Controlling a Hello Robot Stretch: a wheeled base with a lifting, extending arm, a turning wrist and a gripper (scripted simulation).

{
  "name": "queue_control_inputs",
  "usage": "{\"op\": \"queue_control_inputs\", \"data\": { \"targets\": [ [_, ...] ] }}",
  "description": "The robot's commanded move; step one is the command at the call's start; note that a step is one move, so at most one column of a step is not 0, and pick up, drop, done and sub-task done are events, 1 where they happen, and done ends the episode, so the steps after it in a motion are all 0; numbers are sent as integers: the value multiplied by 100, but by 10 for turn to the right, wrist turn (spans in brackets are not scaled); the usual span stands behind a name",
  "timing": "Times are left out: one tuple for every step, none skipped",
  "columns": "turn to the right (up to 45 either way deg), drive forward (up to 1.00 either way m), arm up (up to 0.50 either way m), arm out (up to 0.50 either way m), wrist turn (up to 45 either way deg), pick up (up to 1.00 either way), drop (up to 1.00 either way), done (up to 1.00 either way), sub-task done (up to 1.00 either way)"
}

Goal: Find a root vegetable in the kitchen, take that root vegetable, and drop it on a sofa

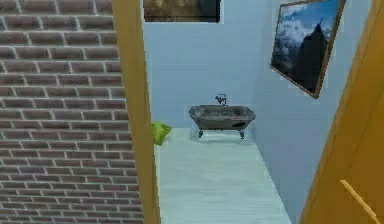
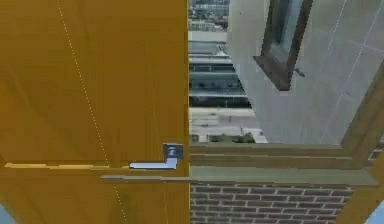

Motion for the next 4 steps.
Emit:
{"op": "queue_control_inputs", "data": {
  "targets": [
    [0, 95, 0, 0, 0, 0, 0, 0, 0],
    [90, 0, 0, 0, 0, 0, 0, 0, 0],
    [0, 30, 0, 0, 0, 0, 0, 0, 0],
    [-450, 0, 0, 0, 0, 0, 0, 0, 0]
  ]
}}
